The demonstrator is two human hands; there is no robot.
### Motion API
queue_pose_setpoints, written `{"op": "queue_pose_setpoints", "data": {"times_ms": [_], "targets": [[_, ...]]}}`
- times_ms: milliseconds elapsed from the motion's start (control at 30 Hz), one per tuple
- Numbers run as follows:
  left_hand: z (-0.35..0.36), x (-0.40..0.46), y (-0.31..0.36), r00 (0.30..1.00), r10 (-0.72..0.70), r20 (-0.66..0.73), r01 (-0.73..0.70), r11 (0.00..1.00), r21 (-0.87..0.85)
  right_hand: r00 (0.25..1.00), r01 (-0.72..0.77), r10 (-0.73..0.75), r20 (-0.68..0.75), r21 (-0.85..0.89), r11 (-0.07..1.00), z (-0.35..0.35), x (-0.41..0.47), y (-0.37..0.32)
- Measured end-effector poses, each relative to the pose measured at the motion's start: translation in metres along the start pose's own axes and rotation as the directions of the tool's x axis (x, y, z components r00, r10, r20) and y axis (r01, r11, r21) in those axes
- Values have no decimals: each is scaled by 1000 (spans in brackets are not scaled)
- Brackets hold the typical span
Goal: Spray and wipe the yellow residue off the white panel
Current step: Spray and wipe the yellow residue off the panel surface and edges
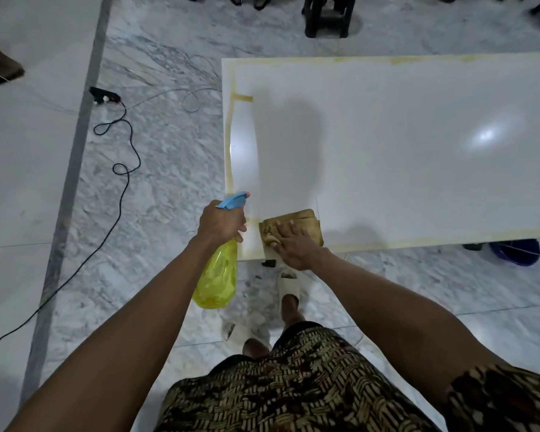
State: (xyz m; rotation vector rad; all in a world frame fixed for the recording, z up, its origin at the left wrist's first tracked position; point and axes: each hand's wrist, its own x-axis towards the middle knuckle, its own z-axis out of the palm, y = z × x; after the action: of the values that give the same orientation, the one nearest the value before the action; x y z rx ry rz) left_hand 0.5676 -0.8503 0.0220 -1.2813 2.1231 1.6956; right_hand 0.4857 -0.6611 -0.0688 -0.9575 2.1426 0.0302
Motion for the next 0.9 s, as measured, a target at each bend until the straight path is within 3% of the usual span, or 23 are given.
{"op": "queue_pose_setpoints", "data": {"times_ms": [167, 267, 367, 467, 533, 600, 633, 700, 900], "targets": [[2, -6, 5, 1000, 1, -9, -1, 999, -33, 992, -11, 10, 124, 7, 1000, -28, -21, -15], [-2, -13, 11, 999, 33, -15, -33, 999, -17, 994, -81, 71, 83, 124, 989, -38, -21, -12], [-12, -19, 16, 995, 104, -10, -104, 995, 12, 994, -108, 87, 71, 405, 908, -60, -28, -9], [-23, -24, 25, 989, 149, -17, -148, 987, 64, 997, -8, 60, -42, 750, 662, -86, -46, -13], [-30, -29, 30, 981, 194, -16, -192, 978, 81, 993, 43, 92, -80, 936, 349, -97, -54, -20], [-36, -34, 34, 971, 239, -8, -238, 968, 78, 990, 97, 99, -99, 995, 28, -101, -56, -26], [-40, -37, 37, 967, 254, -7, -252, 965, 78, 988, 128, 91, -121, 988, -80, -102, -55, -29], [-45, -43, 44, 965, 264, -6, -262, 961, 83, 982, 186, 62, -177, 960, -211, -108, -55, -37], [-57, -63, 64, 971, 239, -13, -238, 971, 36, 969, 239, 56, -239, 869, -434, -122, -55, -56]]}}
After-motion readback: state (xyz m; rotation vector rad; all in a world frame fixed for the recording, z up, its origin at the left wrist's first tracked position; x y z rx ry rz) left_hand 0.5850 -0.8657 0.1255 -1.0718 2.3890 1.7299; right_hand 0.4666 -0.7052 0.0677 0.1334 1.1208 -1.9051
